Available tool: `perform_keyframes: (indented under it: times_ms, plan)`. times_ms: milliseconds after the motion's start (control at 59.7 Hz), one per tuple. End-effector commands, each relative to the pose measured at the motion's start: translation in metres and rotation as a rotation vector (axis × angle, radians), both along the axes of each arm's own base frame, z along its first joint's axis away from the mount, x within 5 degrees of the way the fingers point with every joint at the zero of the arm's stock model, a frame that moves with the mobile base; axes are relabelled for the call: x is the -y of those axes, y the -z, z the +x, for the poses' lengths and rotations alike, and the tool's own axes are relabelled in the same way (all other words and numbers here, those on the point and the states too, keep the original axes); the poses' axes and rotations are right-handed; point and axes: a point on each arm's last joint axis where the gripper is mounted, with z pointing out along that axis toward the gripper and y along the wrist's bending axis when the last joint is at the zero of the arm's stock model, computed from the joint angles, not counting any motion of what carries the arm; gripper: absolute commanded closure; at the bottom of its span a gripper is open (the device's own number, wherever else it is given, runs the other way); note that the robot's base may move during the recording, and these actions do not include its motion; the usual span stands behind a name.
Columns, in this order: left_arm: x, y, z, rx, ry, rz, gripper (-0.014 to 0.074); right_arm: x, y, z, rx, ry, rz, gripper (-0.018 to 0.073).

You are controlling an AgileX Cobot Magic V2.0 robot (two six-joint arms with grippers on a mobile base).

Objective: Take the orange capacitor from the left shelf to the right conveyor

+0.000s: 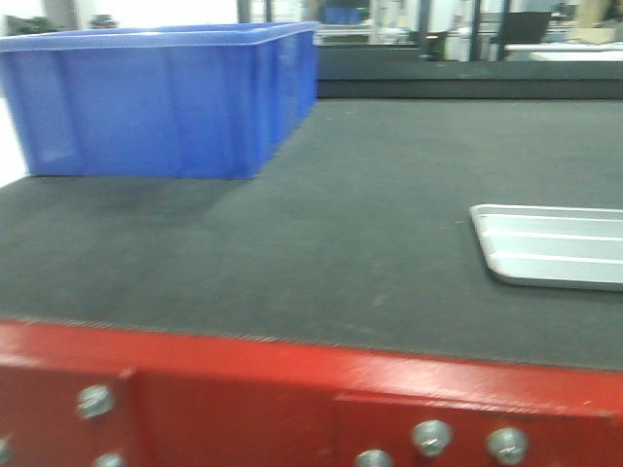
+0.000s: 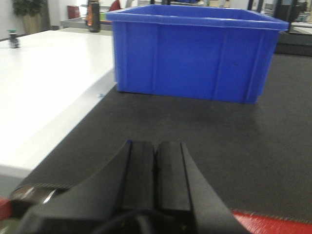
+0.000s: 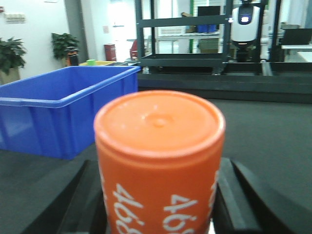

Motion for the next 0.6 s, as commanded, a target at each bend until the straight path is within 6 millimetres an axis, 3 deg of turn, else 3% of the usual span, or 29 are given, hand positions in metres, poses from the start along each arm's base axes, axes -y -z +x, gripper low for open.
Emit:
perform_keyframes:
  times_ms: [0, 586]
  plan:
    - [-0.0008, -0.0099, -0.0015, 0.105, -0.008, -0.01, 0.0723, 0.0003, -0.0163, -0.0025, 0.105, 0.005, 0.007, 0.0453]
    - [-0.0008, -0.0099, -0.0015, 0.105, -0.008, -0.01, 0.0723, 0.0003, -0.0163, -0.0025, 0.105, 0.005, 0.007, 0.0453]
